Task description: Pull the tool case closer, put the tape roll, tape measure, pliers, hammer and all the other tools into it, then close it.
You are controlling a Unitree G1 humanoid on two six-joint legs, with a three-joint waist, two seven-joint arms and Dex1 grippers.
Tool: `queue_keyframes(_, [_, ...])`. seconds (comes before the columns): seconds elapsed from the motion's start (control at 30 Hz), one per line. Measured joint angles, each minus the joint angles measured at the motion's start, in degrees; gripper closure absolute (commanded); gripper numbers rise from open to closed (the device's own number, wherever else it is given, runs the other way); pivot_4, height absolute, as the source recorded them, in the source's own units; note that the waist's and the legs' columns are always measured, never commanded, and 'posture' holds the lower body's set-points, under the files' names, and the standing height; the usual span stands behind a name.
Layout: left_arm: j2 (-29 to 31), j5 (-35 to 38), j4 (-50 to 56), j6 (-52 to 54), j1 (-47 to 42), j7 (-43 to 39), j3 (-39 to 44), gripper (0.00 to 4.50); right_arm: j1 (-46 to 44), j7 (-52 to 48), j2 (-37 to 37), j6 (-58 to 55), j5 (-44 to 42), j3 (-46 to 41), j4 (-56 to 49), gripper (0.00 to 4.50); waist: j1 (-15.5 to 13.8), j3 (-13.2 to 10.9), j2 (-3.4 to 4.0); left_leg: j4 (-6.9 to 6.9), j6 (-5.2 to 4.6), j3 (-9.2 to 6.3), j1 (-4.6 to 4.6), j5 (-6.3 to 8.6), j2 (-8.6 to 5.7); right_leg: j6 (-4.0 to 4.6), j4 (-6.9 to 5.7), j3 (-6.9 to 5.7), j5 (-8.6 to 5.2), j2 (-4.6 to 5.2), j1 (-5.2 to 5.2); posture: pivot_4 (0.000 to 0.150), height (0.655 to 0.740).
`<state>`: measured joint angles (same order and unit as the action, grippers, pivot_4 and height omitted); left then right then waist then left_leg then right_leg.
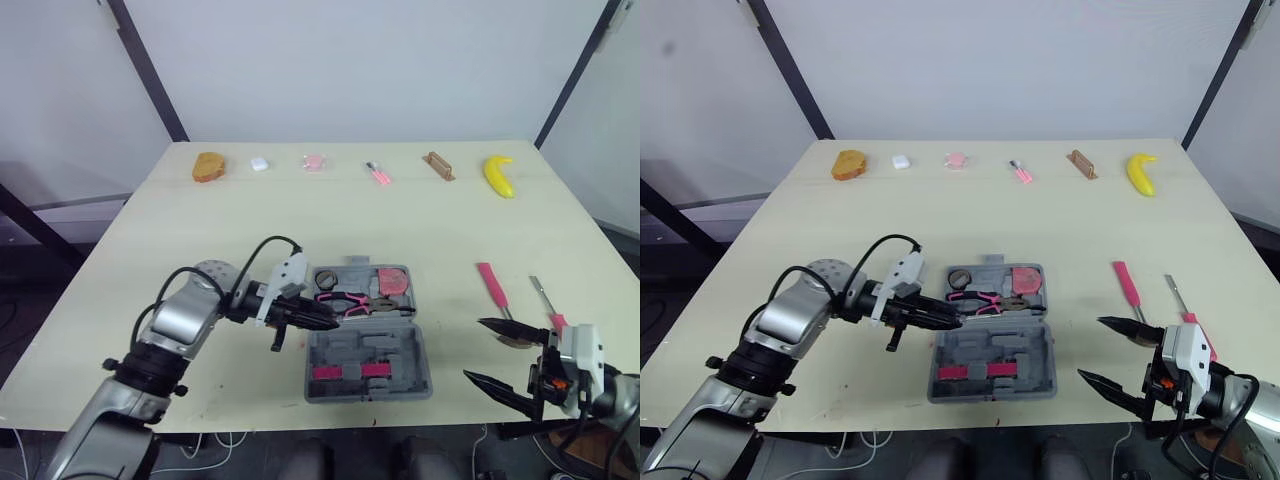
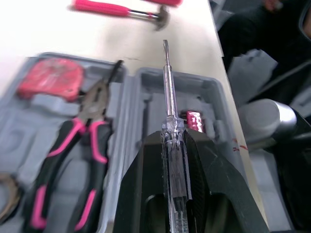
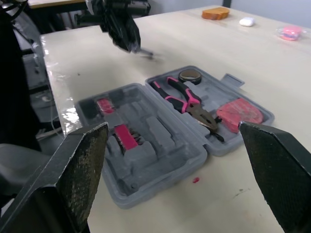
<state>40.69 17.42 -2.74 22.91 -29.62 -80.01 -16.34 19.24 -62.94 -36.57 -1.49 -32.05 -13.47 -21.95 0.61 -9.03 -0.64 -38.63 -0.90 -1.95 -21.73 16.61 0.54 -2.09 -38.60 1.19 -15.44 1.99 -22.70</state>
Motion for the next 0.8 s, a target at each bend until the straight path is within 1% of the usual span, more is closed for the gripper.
queue_keyframes(0.1, [-1.6,-4.3,-3.2,-2.4,-1.8,0.2,-3.2,4.45,3.3,1.7,1.1,0.8,0.6,-0.3,-2.0,0.0,0.0,0.0,-0.01,-0.02,0.0,0.01,0.0,0.0,0.0,0.0,0.0,0.03,0.0,0.0,0.0,0.15,0.74])
queue_keyframes(0.3, [-3.4,-11.3,-4.2,-2.2,-5.0,3.3,-7.0,4.45,5.7,2.9,1.3,1.9,0.9,-1.1,-2.5,0.0,0.0,0.0,-0.01,-0.06,0.0,0.01,-0.01,0.0,-0.01,-0.01,-0.02,0.04,0.0,0.0,0.0,0.15,0.74])
queue_keyframes(0.57, [-4.8,-17.3,-4.2,-0.9,-6.3,4.8,-11.2,4.45,4.1,3.4,1.3,1.9,1.3,-1.0,-2.5,0.0,0.0,0.0,-0.02,-0.07,-0.01,0.0,-0.01,0.0,-0.01,-0.01,-0.04,0.03,0.0,0.0,0.0,0.15,0.74])
queue_keyframes(0.7, [-4.8,-18.5,-3.1,2.1,-6.3,4.5,-12.0,4.45,3.3,3.4,1.3,1.9,1.4,-0.7,-2.2,0.0,0.0,0.0,-0.02,-0.08,-0.01,0.0,-0.02,0.0,-0.01,-0.01,-0.05,0.03,0.0,0.0,0.0,0.15,0.74])
queue_keyframes(0.8, [-4.8,-19.7,-2.7,2.3,-7.1,4.5,-13.0,4.45,2.8,3.4,1.4,1.9,1.5,-0.6,-2.2,0.0,-0.1,0.0,-0.02,-0.11,-0.01,0.0,-0.02,0.0,-0.02,-0.01,-0.06,0.02,0.0,0.0,0.01,0.15,0.74])
